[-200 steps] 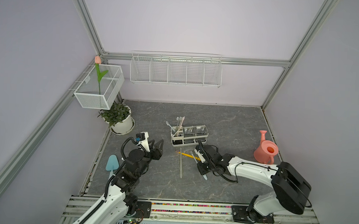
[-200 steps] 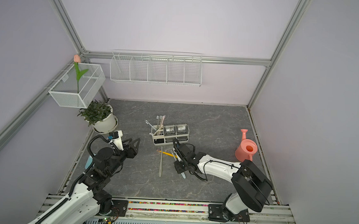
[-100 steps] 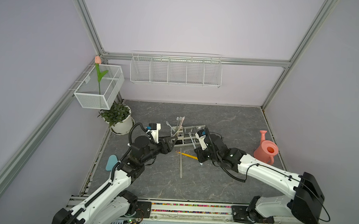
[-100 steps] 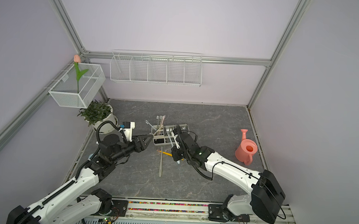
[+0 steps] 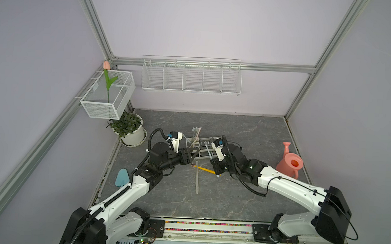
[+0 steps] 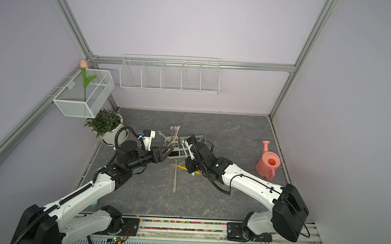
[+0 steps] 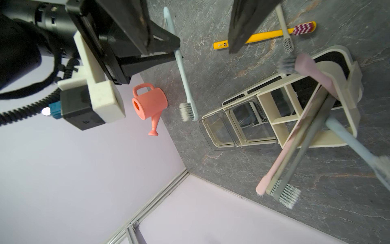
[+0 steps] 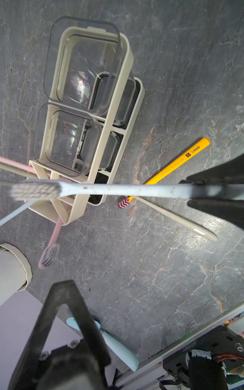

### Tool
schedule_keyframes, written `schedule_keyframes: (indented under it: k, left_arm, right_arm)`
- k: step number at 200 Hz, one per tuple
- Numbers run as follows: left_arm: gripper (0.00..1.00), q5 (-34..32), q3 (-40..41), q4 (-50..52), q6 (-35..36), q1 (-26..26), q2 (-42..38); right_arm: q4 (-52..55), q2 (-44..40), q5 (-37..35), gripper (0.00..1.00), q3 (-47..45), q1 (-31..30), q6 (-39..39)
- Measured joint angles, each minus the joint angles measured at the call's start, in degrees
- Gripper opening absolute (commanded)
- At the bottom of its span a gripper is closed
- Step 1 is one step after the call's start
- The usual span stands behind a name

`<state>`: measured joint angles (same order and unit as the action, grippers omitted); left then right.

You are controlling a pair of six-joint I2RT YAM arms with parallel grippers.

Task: Place the toothbrush into the toothbrush holder
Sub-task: Pick up the toothbrush from the center of the board.

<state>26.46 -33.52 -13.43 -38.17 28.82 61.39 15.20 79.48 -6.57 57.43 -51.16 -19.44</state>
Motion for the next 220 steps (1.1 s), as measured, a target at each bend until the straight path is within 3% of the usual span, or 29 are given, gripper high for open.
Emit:
schedule_keyframes:
  k: [76, 220]
  left_arm:
    - [0.57, 2.10, 0.17, -8.70, -0.70, 0.07, 9.79]
    - [0.51, 1.97, 1.31, -13.75, -0.79, 0.35, 8.35]
  right_arm:
    - [-1.38, 1.16, 2.34, 0.07, 2.03, -0.02, -0.09]
    - [-2.71, 3.89, 6.47, 0.07, 4.98, -0.48, -0.74]
